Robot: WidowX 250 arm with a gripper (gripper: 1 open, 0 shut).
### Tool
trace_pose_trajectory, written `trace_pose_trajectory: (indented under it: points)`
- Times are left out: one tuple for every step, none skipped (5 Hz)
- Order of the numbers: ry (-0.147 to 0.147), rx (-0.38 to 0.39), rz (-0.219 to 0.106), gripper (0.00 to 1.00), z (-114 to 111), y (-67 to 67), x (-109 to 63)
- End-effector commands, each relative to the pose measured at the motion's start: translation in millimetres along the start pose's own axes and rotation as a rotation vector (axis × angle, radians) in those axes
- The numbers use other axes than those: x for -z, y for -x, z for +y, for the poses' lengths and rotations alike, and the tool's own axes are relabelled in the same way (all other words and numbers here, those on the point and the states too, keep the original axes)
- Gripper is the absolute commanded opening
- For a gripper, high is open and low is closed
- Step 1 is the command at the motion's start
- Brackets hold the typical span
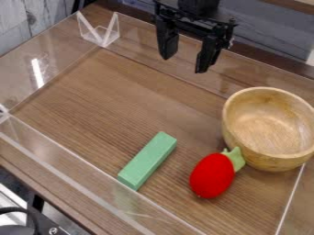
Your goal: Put the green block in the brown bowl
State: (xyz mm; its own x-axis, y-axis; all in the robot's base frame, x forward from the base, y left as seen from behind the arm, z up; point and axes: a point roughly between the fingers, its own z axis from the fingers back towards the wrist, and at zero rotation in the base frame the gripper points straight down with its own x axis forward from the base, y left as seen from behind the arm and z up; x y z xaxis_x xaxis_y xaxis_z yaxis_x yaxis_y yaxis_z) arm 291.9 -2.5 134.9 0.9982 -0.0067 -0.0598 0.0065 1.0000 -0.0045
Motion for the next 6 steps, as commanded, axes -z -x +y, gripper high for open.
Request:
trace_pose_trajectory:
  points:
    - [0.003, 0.028, 0.035, 1.00, -0.8, 7.0, 10.7]
    - [0.021, -0.031, 0.042, 1.00, -3.9, 30.4, 17.7]
    - [0.033, -0.089, 0.029, 1.00, -7.7, 48.6, 18.9]
    - [0.031, -0.073, 0.035, 1.00, -5.1, 55.9, 26.4]
    - [0.032, -0.056, 0.026, 1.00, -1.1, 64.6, 34.3]
    - [0.031, -0.048, 0.023, 1.00, -3.8, 61.4, 52.8]
